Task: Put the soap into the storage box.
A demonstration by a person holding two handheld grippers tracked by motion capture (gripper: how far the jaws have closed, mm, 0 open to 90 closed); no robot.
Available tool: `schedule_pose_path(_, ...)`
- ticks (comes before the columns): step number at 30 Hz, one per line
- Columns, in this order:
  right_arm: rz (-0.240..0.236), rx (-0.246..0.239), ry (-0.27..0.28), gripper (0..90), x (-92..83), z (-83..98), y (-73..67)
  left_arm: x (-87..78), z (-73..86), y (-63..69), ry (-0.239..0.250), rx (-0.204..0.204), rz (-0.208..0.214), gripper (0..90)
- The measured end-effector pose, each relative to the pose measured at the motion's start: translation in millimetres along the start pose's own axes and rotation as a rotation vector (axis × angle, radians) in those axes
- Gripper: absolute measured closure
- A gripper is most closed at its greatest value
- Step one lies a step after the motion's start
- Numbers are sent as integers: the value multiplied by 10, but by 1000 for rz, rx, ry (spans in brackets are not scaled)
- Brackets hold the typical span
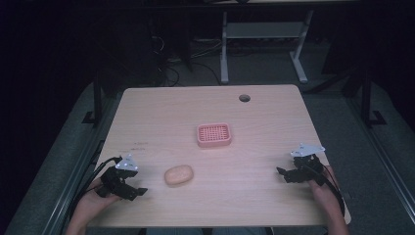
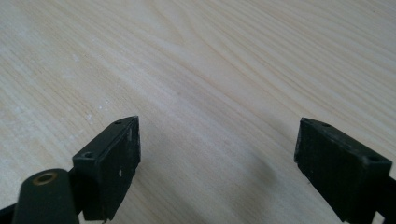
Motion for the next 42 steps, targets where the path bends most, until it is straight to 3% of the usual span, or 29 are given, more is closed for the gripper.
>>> schedule_pose_path(18,-4,-3,-1,139,-2,-23,-46,58,-170,194,-17,74,-2,226)
schedule_pose_path(30,-3,-3,6,139,-19,-23,-42,123,-279,236,-51,103,-4,227)
schedule_pose_path(42,-3,4,8,139,-23,-24,-51,159,-461,285,-52,134,7,224)
Point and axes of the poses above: each handheld gripper's, and its own axes: x roughly forward along the jaws, z roughly out of its underside, y roughly to its right, the point moved 1 cm from there along x, roughly forward along the jaws, and after that the axes turned 7 degrees about -x, right-handed, at the moved point
